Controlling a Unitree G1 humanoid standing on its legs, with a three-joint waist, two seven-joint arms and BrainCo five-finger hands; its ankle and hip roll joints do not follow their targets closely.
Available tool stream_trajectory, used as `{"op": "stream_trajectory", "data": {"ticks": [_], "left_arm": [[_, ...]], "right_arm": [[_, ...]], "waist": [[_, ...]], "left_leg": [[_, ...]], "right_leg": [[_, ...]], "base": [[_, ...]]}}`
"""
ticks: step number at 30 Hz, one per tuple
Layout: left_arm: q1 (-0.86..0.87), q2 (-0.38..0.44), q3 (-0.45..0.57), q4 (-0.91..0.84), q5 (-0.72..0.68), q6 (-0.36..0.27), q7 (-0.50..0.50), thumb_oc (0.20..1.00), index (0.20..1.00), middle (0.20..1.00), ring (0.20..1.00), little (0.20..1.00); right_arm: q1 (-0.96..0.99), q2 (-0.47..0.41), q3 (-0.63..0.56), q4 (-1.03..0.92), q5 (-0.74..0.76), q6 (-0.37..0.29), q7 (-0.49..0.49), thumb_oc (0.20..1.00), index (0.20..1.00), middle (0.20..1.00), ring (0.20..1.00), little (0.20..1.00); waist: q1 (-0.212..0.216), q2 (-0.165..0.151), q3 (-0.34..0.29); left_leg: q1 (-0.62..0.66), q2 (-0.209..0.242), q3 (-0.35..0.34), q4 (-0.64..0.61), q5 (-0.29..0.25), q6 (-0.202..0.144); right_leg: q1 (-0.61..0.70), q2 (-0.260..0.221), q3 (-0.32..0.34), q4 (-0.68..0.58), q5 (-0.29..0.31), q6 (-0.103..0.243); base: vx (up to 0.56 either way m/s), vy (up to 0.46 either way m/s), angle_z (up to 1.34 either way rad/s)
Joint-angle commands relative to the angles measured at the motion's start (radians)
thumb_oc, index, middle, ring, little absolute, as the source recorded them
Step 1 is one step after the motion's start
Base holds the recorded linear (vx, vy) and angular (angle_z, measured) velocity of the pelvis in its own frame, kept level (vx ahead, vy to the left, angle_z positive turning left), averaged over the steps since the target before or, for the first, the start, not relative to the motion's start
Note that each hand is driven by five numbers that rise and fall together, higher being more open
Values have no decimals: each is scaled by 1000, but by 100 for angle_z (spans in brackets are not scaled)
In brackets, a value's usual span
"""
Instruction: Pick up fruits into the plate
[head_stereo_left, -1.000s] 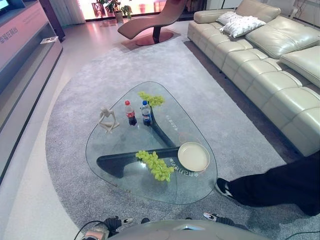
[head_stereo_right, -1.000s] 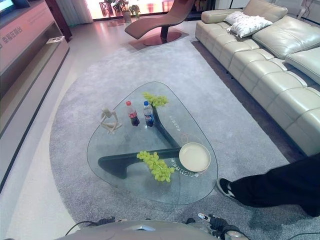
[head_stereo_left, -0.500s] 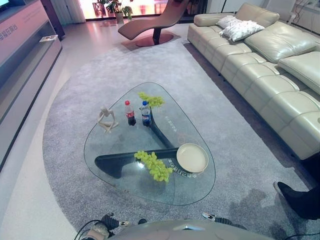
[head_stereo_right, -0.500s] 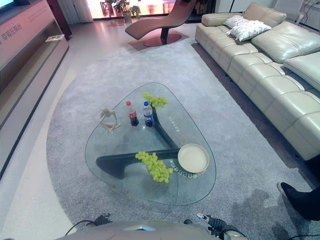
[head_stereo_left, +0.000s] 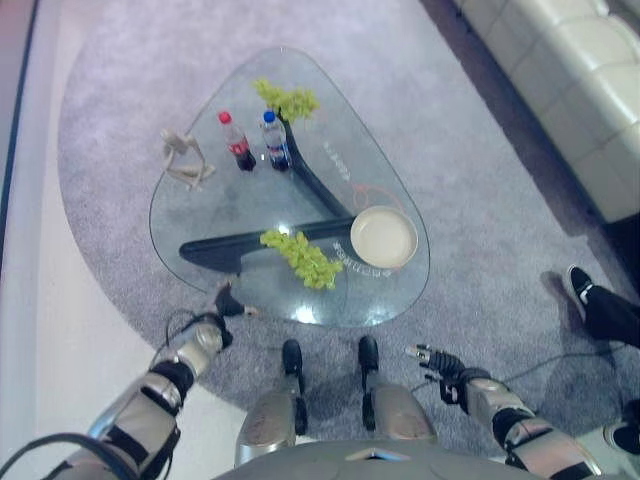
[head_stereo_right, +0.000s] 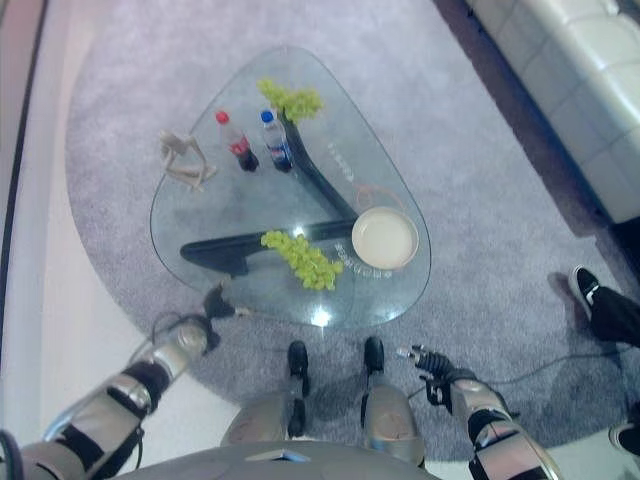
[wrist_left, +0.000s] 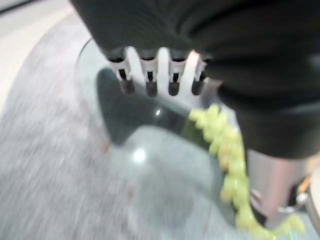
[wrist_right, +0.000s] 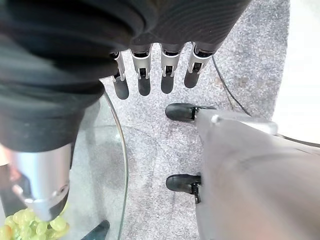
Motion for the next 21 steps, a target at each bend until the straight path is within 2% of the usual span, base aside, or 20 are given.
{"op": "stream_trajectory", "data": {"ticks": [1, 4, 8, 11, 16, 21], "left_arm": [[-148, 79, -59, -21, 149, -27, 30, 1000, 1000, 1000, 1000, 1000], [-245, 136, -108, -60, 235, 4, 50, 1000, 1000, 1000, 1000, 1000], [-357, 172, -171, -86, 310, 91, 48, 1000, 1000, 1000, 1000, 1000], [-446, 209, -213, -82, 367, 127, 9, 1000, 1000, 1000, 1000, 1000], [-507, 228, -249, -80, 423, 147, -24, 1000, 1000, 1000, 1000, 1000], [-587, 214, -290, -56, 550, 137, -72, 1000, 1000, 1000, 1000, 1000]], "right_arm": [[-91, -49, 24, -44, 57, 21, 6, 1000, 1000, 1000, 1000, 1000], [-146, -64, 31, -61, 71, 9, -5, 1000, 1000, 1000, 1000, 1000], [-97, -38, 19, -43, 7, -139, -28, 1000, 1000, 1000, 1000, 1000], [-65, -42, 20, -60, 8, -200, -26, 1000, 1000, 1000, 1000, 1000], [-59, -38, 21, -77, 37, -218, -32, 1000, 1000, 1000, 1000, 1000], [-74, -21, 12, -100, 99, -216, -62, 1000, 1000, 1000, 1000, 1000]], "waist": [[-6, 8, 76], [-19, 18, 125], [-61, 39, 157], [-88, 38, 157], [-97, 32, 157], [-109, 18, 157]], "left_leg": [[18, -3, -40, 46, -165, -1], [-38, -6, -38, 67, -156, -7], [-113, -11, -23, 102, -152, -5], [-167, -16, -12, 123, -151, -3], [-216, -19, -7, 144, -151, -2], [-306, -30, -1, 188, -153, 0]], "right_leg": [[-28, 2, 3, 115, -123, 11], [-97, 6, 1, 150, -123, 6], [-195, 17, 24, 215, -133, 3], [-256, 22, 36, 234, -132, 2], [-306, 23, 43, 249, -128, 1], [-397, 28, 52, 274, -111, 2]], "base": [[-96, 24, -1], [-135, 59, -5], [-96, 142, -14], [-40, 60, -16], [-22, -12, -12], [-35, -33, -7]]}}
